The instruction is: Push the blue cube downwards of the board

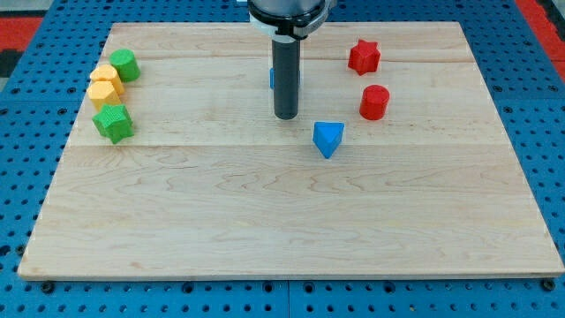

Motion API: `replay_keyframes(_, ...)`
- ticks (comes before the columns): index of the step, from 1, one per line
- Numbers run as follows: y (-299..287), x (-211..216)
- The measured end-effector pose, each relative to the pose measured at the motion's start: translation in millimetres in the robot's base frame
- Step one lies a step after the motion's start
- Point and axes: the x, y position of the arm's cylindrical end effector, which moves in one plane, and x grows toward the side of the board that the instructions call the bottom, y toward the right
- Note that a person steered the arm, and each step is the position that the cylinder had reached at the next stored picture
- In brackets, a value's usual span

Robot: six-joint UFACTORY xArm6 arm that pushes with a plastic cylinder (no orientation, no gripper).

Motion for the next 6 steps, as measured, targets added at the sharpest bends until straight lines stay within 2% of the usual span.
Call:
replay_keyframes(2,21,47)
replay_keyframes(3,77,41)
replay_keyframes(4,84,40)
replay_keyframes(5,14,20)
replay_keyframes(6,59,-40)
